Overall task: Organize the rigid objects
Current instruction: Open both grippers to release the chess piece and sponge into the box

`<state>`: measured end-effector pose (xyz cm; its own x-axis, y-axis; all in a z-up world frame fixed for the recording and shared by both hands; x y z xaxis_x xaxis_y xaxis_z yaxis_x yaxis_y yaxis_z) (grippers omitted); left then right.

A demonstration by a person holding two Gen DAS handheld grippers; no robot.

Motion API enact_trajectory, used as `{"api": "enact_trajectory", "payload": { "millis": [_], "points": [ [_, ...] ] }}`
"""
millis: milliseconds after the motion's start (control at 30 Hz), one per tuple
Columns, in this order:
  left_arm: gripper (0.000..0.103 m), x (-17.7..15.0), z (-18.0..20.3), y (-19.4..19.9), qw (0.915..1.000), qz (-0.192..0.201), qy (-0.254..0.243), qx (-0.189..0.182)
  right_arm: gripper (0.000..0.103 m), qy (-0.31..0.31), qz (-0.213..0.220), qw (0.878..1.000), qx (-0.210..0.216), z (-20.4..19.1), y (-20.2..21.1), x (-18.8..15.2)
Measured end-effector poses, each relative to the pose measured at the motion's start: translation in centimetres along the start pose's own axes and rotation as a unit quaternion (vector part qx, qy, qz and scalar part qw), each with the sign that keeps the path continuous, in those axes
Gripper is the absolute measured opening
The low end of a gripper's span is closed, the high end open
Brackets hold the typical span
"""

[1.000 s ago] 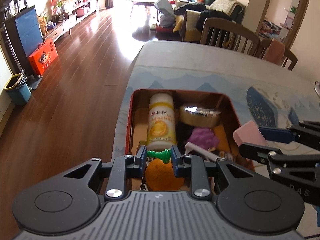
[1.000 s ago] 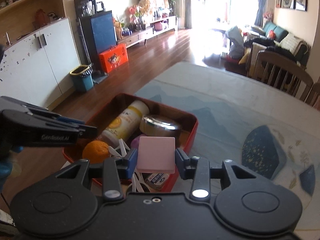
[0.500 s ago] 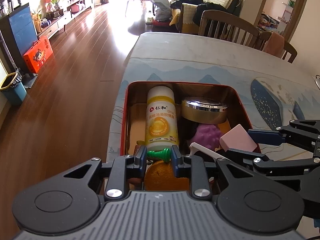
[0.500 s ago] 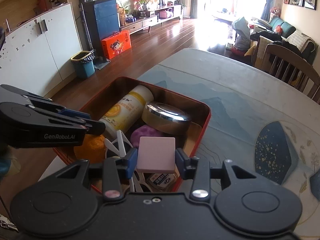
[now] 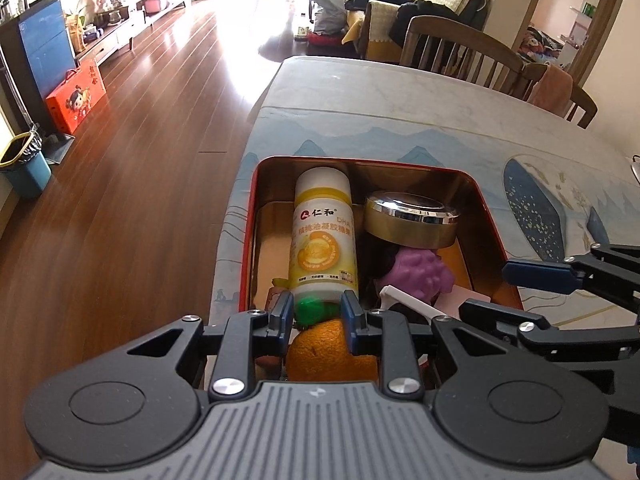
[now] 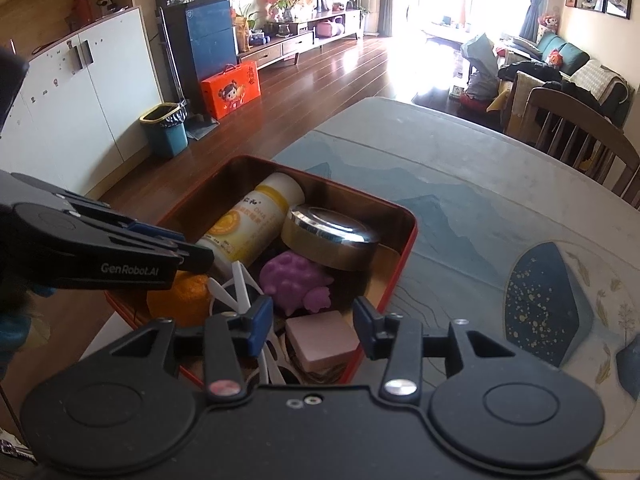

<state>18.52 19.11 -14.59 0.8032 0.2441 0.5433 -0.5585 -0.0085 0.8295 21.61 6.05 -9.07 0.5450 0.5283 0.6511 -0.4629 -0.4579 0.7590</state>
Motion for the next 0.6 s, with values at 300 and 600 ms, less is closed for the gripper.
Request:
{"api": "enact_trajectory", "payload": {
  "millis": [300, 600],
  "points": [
    [0.025, -0.3, 0.5, 1.8, 0.9999, 0.015, -0.005, -0.004, 0.052, -0.007, 0.022, 1.000, 0.005, -0.3, 2.3, 0.2],
    [0.056, -0.5, 1.4, 4.6, 0.9988, 0.045, -0.017, -0.010, 0.062, -0.012, 0.053, 0.998, 0.007, -0.7, 5.4, 0.0]
  ]
}}
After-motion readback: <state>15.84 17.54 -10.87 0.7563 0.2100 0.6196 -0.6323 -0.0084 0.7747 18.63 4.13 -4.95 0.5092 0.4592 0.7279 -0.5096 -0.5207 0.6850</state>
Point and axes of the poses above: each gripper's, at about its wrist camera, not at the fingertips, and y roughly against the way its jaws point, z to its right, x to its top, the point moved 5 cm from there along -y, roughly the way its jaws point, and after that the axes turned 2 degrees about -x, right-handed, at the moved point
